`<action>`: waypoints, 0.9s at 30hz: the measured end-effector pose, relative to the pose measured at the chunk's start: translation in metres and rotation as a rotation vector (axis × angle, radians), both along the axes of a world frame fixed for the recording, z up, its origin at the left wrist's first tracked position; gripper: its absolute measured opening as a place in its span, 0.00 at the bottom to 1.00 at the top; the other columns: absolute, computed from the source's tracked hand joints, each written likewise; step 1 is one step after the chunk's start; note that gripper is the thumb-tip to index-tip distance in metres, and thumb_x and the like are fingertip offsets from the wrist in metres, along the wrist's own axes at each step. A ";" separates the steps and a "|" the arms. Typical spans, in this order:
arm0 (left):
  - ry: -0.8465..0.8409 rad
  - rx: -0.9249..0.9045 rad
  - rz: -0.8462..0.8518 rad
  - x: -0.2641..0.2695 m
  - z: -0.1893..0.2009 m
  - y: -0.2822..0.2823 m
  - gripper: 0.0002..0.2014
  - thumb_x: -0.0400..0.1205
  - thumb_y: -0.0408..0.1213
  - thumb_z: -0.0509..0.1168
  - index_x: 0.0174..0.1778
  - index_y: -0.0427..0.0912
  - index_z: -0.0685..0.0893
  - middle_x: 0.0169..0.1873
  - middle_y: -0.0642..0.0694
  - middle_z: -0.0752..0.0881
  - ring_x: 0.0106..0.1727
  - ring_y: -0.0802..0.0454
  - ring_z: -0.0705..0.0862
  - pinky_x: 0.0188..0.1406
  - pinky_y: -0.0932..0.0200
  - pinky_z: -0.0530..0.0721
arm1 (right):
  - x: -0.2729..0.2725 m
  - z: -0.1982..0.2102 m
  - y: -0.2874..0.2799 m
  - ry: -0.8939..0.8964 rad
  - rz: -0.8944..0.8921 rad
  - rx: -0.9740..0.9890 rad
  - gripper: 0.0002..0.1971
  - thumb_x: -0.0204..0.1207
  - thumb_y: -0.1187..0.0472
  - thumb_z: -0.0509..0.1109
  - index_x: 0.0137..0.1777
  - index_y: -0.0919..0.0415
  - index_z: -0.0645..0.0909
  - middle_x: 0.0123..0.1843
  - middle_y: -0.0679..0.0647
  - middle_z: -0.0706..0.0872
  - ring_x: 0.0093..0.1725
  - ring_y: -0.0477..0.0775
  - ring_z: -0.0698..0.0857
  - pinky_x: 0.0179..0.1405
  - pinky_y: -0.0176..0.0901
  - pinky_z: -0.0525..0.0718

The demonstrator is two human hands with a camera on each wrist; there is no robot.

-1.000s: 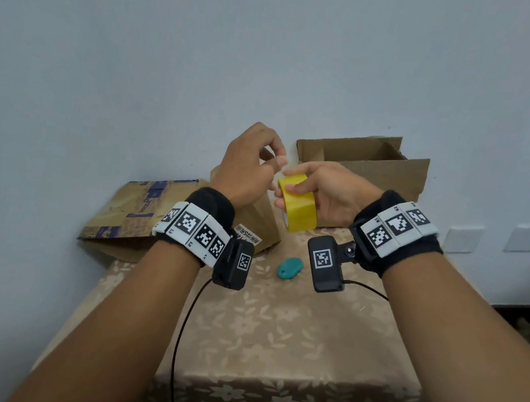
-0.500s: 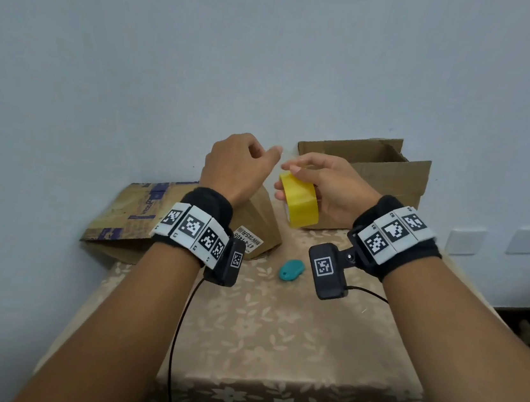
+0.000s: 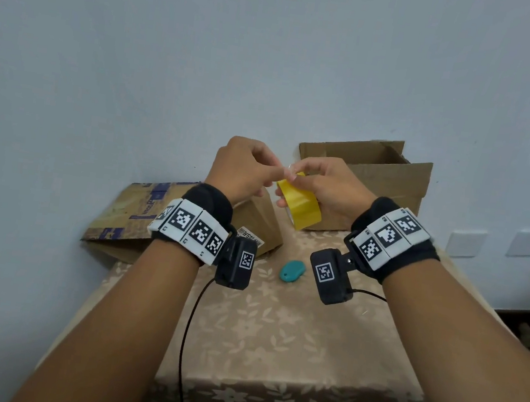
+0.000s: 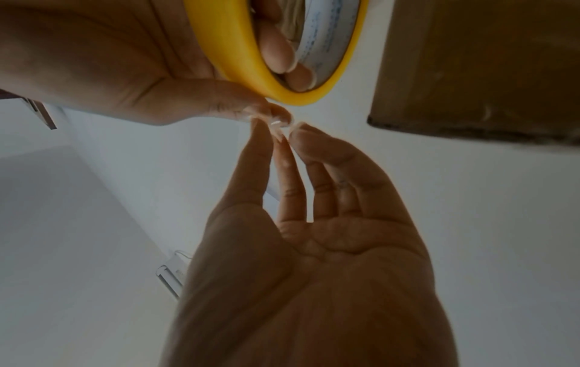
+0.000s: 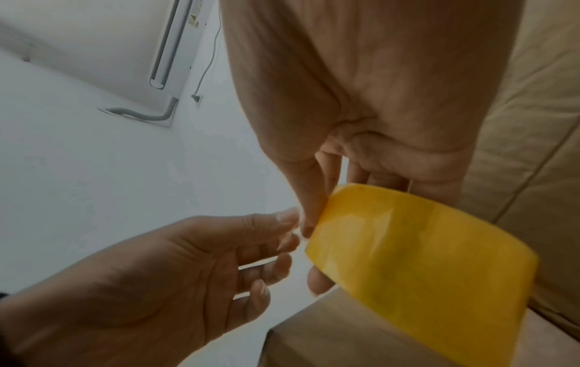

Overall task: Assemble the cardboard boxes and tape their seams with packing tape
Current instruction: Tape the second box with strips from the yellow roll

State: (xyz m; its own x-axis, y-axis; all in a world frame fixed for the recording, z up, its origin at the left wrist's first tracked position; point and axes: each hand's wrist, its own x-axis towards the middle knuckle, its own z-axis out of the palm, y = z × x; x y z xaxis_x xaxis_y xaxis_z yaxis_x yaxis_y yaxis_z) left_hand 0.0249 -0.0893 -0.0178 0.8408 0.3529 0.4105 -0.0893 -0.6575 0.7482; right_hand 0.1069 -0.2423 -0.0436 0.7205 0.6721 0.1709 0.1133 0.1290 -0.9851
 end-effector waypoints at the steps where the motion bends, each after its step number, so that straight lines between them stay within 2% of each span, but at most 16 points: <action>1: 0.002 0.009 -0.013 0.000 0.000 0.000 0.10 0.75 0.41 0.82 0.43 0.40 0.92 0.37 0.46 0.91 0.37 0.55 0.89 0.32 0.59 0.89 | 0.000 0.000 0.000 -0.004 -0.006 0.002 0.09 0.84 0.67 0.72 0.59 0.73 0.83 0.47 0.74 0.90 0.34 0.60 0.93 0.39 0.51 0.93; 4: -0.002 0.023 -0.042 0.000 0.000 0.000 0.11 0.74 0.42 0.83 0.46 0.43 0.92 0.36 0.46 0.87 0.37 0.55 0.86 0.32 0.58 0.87 | 0.000 -0.001 0.001 -0.027 -0.018 -0.001 0.06 0.82 0.70 0.74 0.54 0.73 0.84 0.46 0.74 0.90 0.34 0.62 0.92 0.40 0.52 0.93; 6: -0.001 0.052 -0.044 0.000 0.000 0.000 0.10 0.74 0.42 0.83 0.48 0.47 0.93 0.35 0.47 0.86 0.37 0.54 0.85 0.35 0.53 0.88 | 0.000 -0.002 0.001 -0.041 -0.014 -0.013 0.02 0.82 0.70 0.74 0.50 0.70 0.85 0.47 0.76 0.89 0.38 0.66 0.92 0.44 0.56 0.93; 8: 0.005 0.090 -0.041 0.001 0.001 -0.001 0.07 0.74 0.42 0.82 0.46 0.50 0.95 0.32 0.48 0.85 0.37 0.53 0.84 0.41 0.45 0.88 | 0.001 -0.003 0.001 -0.057 -0.016 -0.030 0.03 0.83 0.69 0.73 0.50 0.70 0.86 0.50 0.80 0.89 0.43 0.70 0.91 0.46 0.58 0.93; 11: -0.003 0.045 -0.004 0.003 0.001 -0.005 0.03 0.76 0.42 0.78 0.41 0.48 0.95 0.35 0.46 0.90 0.38 0.51 0.86 0.40 0.46 0.89 | 0.001 -0.005 0.002 -0.101 0.001 -0.047 0.06 0.85 0.68 0.71 0.53 0.73 0.86 0.54 0.83 0.87 0.50 0.81 0.90 0.51 0.59 0.92; 14: 0.006 0.007 0.031 0.004 0.000 -0.005 0.06 0.78 0.42 0.77 0.40 0.44 0.94 0.35 0.48 0.91 0.35 0.52 0.85 0.38 0.52 0.88 | 0.001 -0.005 0.001 -0.163 0.002 -0.085 0.08 0.85 0.68 0.71 0.57 0.75 0.86 0.53 0.81 0.89 0.52 0.78 0.91 0.50 0.48 0.93; 16: 0.007 0.013 0.035 0.003 0.000 -0.004 0.04 0.75 0.40 0.80 0.39 0.44 0.94 0.35 0.49 0.92 0.40 0.50 0.89 0.41 0.51 0.88 | 0.002 -0.004 0.000 -0.184 -0.005 -0.108 0.08 0.85 0.69 0.71 0.57 0.75 0.86 0.52 0.77 0.91 0.51 0.76 0.92 0.47 0.44 0.94; 18: -0.010 0.030 0.036 0.003 -0.001 -0.003 0.04 0.73 0.39 0.81 0.38 0.44 0.94 0.35 0.49 0.92 0.42 0.53 0.90 0.42 0.52 0.89 | 0.001 -0.003 0.001 -0.190 -0.011 -0.123 0.05 0.85 0.70 0.71 0.54 0.71 0.86 0.50 0.75 0.92 0.51 0.76 0.92 0.46 0.47 0.94; 20: -0.038 0.066 0.038 0.004 -0.003 -0.002 0.04 0.74 0.38 0.81 0.38 0.45 0.94 0.34 0.51 0.92 0.39 0.56 0.88 0.42 0.53 0.89 | 0.002 -0.003 0.001 -0.178 -0.005 -0.125 0.04 0.85 0.69 0.71 0.50 0.68 0.87 0.50 0.74 0.92 0.51 0.76 0.92 0.47 0.52 0.94; 22: -0.045 0.116 0.039 0.007 -0.004 -0.002 0.03 0.76 0.39 0.80 0.38 0.46 0.93 0.36 0.52 0.91 0.40 0.56 0.87 0.45 0.49 0.90 | 0.003 -0.004 0.001 -0.154 -0.005 -0.130 0.05 0.85 0.69 0.72 0.52 0.71 0.87 0.50 0.74 0.92 0.50 0.76 0.92 0.49 0.56 0.94; 24: -0.026 0.190 0.052 0.011 -0.005 0.000 0.07 0.80 0.39 0.77 0.37 0.52 0.88 0.40 0.54 0.88 0.42 0.56 0.85 0.51 0.44 0.89 | 0.006 -0.004 0.002 -0.136 -0.010 -0.165 0.08 0.84 0.67 0.73 0.57 0.74 0.87 0.50 0.73 0.92 0.50 0.74 0.93 0.53 0.62 0.93; 27: 0.023 0.306 0.074 0.016 -0.007 0.001 0.11 0.84 0.41 0.71 0.37 0.57 0.79 0.46 0.56 0.85 0.49 0.53 0.84 0.60 0.41 0.85 | 0.009 -0.005 0.003 -0.116 -0.012 -0.225 0.07 0.84 0.68 0.73 0.55 0.73 0.87 0.49 0.72 0.92 0.49 0.73 0.93 0.58 0.68 0.91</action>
